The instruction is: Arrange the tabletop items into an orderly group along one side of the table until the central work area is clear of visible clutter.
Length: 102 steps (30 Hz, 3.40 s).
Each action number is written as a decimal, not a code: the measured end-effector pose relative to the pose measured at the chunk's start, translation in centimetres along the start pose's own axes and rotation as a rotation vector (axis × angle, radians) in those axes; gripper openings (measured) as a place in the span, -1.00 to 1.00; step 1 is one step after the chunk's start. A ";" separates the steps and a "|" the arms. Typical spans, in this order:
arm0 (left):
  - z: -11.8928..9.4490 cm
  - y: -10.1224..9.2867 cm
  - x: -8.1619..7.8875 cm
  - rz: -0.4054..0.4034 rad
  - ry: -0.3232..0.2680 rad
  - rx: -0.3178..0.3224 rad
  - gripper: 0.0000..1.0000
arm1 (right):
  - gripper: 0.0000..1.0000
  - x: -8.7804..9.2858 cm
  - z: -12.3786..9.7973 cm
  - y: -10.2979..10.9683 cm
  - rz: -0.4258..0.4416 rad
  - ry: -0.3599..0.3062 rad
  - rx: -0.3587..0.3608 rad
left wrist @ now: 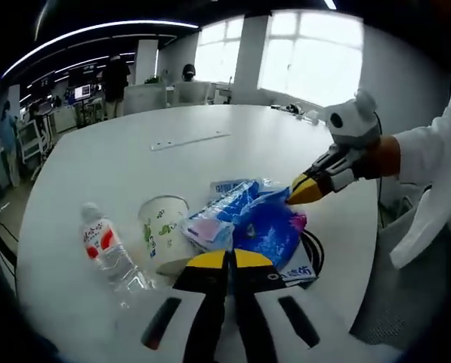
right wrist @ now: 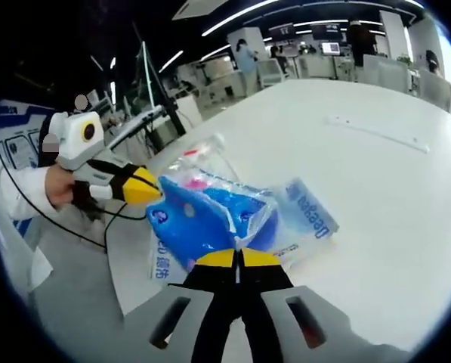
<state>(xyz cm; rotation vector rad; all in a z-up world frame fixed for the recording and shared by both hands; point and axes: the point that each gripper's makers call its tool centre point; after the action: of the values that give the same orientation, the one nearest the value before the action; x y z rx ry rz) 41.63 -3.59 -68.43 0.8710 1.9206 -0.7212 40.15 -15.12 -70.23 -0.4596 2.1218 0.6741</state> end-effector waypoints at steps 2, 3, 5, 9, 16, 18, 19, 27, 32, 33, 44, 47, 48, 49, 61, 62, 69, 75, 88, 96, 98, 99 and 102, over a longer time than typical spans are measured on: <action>-0.1 -0.2 -0.4 0.004 -0.005 0.004 -1.00 | -1.00 -0.4 -0.5 0.0 0.006 -0.012 0.003; -0.1 -0.2 -0.6 0.007 -0.007 0.004 -1.00 | -1.00 -0.6 -0.6 0.1 0.006 -0.017 0.004; -0.2 -0.5 -1.2 0.006 -0.016 0.008 -1.00 | -1.00 -1.1 -1.1 0.1 0.001 -0.029 0.009; -0.1 -1.0 -2.5 0.022 -0.032 0.018 -1.00 | -1.00 -2.1 -2.1 -0.2 -0.010 -0.054 0.022; 0.3 -1.8 -4.3 0.014 -0.039 0.026 -1.00 | -1.00 -3.8 -3.9 -0.7 -0.015 -0.100 0.044; 0.5 -2.2 -4.9 0.029 -0.035 0.036 -1.00 | -1.00 -4.3 -4.4 -0.9 -0.024 -0.115 0.052; 0.6 -2.5 -5.3 0.041 -0.039 0.044 -1.00 | -1.00 -4.5 -4.7 -1.1 -0.022 -0.121 0.056; 1.3 -3.7 -7.7 0.065 -0.052 0.083 -1.00 | -1.00 -5.6 -6.5 -2.0 -0.008 -0.163 0.084; 1.7 -4.4 -9.3 0.086 -0.067 0.099 -1.00 | -1.00 -6.7 -7.8 -2.6 -0.020 -0.191 0.103; 1.8 -4.5 -9.7 0.087 -0.072 0.101 -1.00 | -1.00 -6.9 -8.2 -2.8 -0.024 -0.198 0.108; 3.6 -6.6 -14.8 0.164 -0.111 0.148 -1.00 | -1.00 -9.8 -11.8 -4.9 -0.073 -0.251 0.158; 4.3 -7.2 -16.2 0.176 -0.125 0.163 -1.00 | -1.00 -10.5 -12.9 -5.4 -0.093 -0.262 0.174; 4.4 -7.3 -16.6 0.182 -0.127 0.165 -1.00 | -1.00 -10.8 -13.3 -5.7 -0.100 -0.267 0.180; 4.6 -7.4 -17.0 0.193 -0.129 0.167 -1.00 | -1.00 -11.0 -13.6 -6.0 -0.104 -0.269 0.183; 8.9 -10.1 -20.6 0.229 -0.152 0.194 -1.00 | -1.00 -12.9 -17.4 -10.2 -0.150 -0.281 0.256; 9.2 -10.3 -20.7 0.230 -0.154 0.195 -1.00 | -1.00 -12.9 -17.6 -10.5 -0.151 -0.282 0.260; 12.2 -11.5 -20.7 0.212 -0.147 0.203 -1.00 | -1.00 -12.3 -18.6 -13.6 -0.142 -0.263 0.292; 14.8 -11.6 -19.9 0.185 -0.132 0.199 -1.00 | -1.00 -11.2 -18.3 -16.0 -0.122 -0.237 0.303; 21.0 -11.3 -16.4 0.179 -0.058 0.173 -1.00 | -1.00 -7.5 -16.0 -21.5 -0.051 -0.177 0.299; 24.3 -9.7 -14.1 0.151 -0.008 0.152 -1.00 | -1.00 -5.4 -13.8 -24.0 -0.011 -0.147 0.288; 24.8 -9.4 -13.4 0.136 0.008 0.149 -1.00 | -1.00 -4.9 -13.2 -24.3 -0.005 -0.136 0.286; 25.0 -9.3 -13.2 0.133 0.011 0.148 -1.00 | -1.00 -4.6 -12.8 -24.4 -0.002 -0.133 0.284; 25.8 -8.5 -12.2 0.133 0.037 0.139 -1.00 | -1.00 -3.8 -11.8 -25.1 0.012 -0.121 0.280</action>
<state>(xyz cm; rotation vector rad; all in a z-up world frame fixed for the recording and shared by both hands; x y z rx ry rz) 51.59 -31.67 -67.91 1.0944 1.8417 -0.7700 48.59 -41.80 -68.78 -0.2454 2.0642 0.3920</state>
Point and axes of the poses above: the point that each gripper's makers call its tool centre point, and the gripper's own axes: z roughly forward along the fingers, y roughly to its left, x roughly out of its underside, and after that the axes turned 7 degrees about -y, right-handed
